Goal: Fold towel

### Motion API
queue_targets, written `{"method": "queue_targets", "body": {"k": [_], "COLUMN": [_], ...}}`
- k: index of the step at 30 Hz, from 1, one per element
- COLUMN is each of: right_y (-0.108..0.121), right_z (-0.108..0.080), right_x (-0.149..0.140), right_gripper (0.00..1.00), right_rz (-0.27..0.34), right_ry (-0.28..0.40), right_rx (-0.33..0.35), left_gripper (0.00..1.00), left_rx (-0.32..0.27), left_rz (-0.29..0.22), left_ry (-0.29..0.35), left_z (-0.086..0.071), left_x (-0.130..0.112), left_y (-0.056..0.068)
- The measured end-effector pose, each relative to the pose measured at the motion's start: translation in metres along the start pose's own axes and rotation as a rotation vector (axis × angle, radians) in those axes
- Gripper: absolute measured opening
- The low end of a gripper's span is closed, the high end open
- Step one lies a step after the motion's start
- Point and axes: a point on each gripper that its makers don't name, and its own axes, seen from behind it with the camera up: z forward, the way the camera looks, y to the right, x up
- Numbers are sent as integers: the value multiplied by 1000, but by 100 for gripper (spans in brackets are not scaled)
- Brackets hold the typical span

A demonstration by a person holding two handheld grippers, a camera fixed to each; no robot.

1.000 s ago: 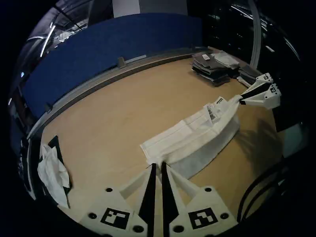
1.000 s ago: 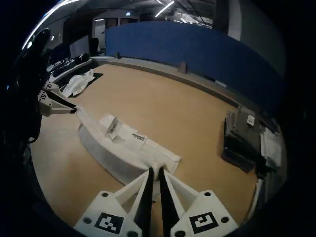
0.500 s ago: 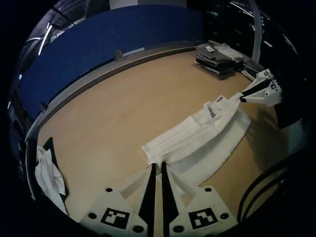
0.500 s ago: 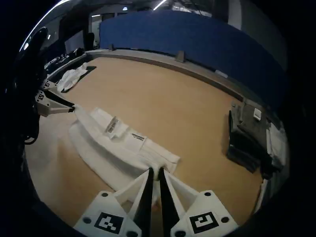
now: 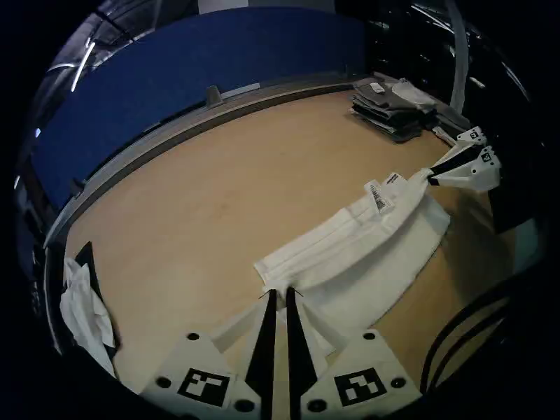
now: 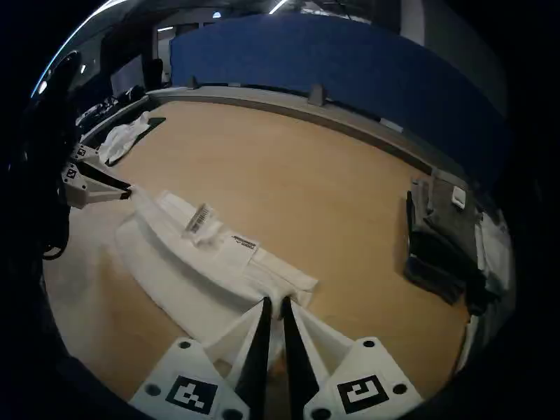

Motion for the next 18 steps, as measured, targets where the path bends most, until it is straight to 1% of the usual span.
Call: {"method": "queue_targets", "body": {"k": [3,5,7,9,11,13,18], "right_y": [1,3,5,7,9,10,11], "right_z": [1,2,1,0,0,1,3], "right_x": [-1,-2,-2,-3,-5,-6,-10], "right_gripper": [19,29,41,45,46,51,52], "right_rz": [-1,-3,-8,-13,-17,-18,-22], "right_ry": [-1,-2,-6,-9,-10,-10,-15], "right_rx": [-8,-15,-25,-33,-40,-46,-51], "left_gripper": [12,21,29,37,42,48,48], "left_rx": [7,14,25,36,43,52,59], "left_rz": [-7,-12,-14,-13,-9,-6,-1], "left_ry": [-6,-10,-12,-14,-14,-16,-23], "left_z": [1,3,4,4,5,4,3], "left_x": [-1,-2,-3,-4,-4,-6,-9], "left_y": [-1,-2,-5,-7,-10,-12,-15]}}
